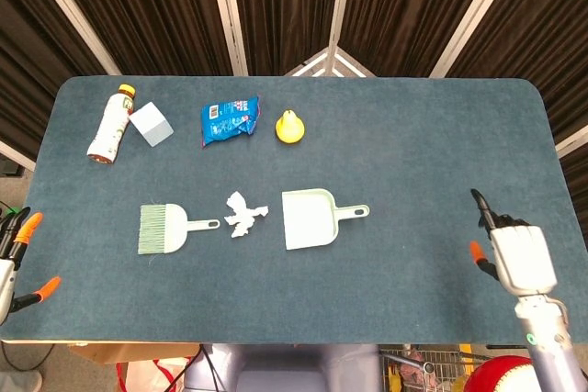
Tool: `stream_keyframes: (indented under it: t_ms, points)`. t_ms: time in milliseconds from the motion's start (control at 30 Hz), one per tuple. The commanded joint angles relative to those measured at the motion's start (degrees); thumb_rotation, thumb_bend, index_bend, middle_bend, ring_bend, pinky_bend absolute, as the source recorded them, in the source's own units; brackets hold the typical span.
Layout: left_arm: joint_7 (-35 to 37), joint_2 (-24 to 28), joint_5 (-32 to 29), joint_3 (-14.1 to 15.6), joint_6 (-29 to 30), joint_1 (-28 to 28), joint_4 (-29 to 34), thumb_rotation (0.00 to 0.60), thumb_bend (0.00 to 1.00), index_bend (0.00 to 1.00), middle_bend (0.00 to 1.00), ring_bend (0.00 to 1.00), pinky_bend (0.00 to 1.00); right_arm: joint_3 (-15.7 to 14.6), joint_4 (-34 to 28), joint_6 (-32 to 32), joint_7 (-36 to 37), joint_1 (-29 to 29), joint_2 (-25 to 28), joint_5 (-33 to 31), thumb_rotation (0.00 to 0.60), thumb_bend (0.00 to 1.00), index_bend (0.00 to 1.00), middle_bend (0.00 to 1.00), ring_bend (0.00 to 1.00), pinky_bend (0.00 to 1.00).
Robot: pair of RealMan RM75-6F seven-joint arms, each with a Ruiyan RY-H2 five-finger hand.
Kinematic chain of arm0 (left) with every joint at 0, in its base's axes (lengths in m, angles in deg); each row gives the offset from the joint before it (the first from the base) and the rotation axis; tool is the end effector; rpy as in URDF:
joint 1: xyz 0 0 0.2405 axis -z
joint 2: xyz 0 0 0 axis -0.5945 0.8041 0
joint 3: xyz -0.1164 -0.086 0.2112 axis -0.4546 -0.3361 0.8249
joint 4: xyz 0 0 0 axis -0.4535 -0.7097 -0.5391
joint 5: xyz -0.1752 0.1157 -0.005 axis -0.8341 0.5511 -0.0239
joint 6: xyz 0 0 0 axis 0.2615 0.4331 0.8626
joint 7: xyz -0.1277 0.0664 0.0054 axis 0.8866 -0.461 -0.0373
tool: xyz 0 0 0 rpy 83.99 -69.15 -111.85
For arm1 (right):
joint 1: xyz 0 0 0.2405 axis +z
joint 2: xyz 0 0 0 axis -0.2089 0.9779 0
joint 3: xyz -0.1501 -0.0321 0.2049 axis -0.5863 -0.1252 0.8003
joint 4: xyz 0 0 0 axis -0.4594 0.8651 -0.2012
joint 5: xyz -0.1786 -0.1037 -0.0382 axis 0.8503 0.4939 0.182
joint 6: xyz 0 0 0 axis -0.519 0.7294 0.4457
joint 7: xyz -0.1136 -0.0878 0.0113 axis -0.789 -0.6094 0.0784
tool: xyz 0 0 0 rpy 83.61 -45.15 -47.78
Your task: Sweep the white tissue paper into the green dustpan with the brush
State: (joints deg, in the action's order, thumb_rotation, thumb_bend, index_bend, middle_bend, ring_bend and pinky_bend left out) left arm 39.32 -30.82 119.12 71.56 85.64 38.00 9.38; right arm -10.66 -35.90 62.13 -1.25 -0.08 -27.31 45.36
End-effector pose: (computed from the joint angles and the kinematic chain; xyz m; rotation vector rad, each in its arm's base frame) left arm -0.3100 0.1553 0.1637 -1.3965 -0.8067 -0.9605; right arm -0.2501 -0.2326 0.1478 1.5109 -0.6962 0.8675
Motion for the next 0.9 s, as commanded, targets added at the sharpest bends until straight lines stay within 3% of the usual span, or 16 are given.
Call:
stream_keyframes:
  t_ms: [33, 333, 567, 900]
  points:
    - [-0.1, 0.0, 0.0, 0.0, -0.1, 0.0, 0.0, 0.6, 0.0, 0.0, 0.0, 0.0, 0.01, 2.1, -1.7, -4.4, -5.4, 3.7, -3.1, -3.8, 0.6, 0.38, 0.14, 0.79, 0.81, 0.87]
    - [0.0, 0.2, -0.6, 0.0, -1.0, 0.3, 0.5, 0.6, 0.0, 0.0, 0.0, 0.0, 0.01, 3.6, -0.8, -9.3, -18.0, 10.6, -12.4, -11.9, 0.6, 0.38, 0.33, 0.82, 0.84, 0.88]
    - [0.5, 0.6, -0.9, 0.1, -1.7, 0.5, 0.8, 0.6, 0.0, 0.0, 0.0, 0.0, 0.01, 3.6, 3.4, -10.7, -23.4, 14.6, -20.2, -16.2, 0.6, 0.38, 0.38, 0.82, 0.84, 0.88]
    - [1.3, 0.8, -1.3, 0.1, -2.1, 0.5, 0.8, 0.6, 0.0, 0.0, 0.0, 0.0, 0.01, 4.0, 11.0, -10.8, -24.4, 18.2, -26.7, -18.6, 0.6, 0.38, 0.4, 0.82, 0.84, 0.88]
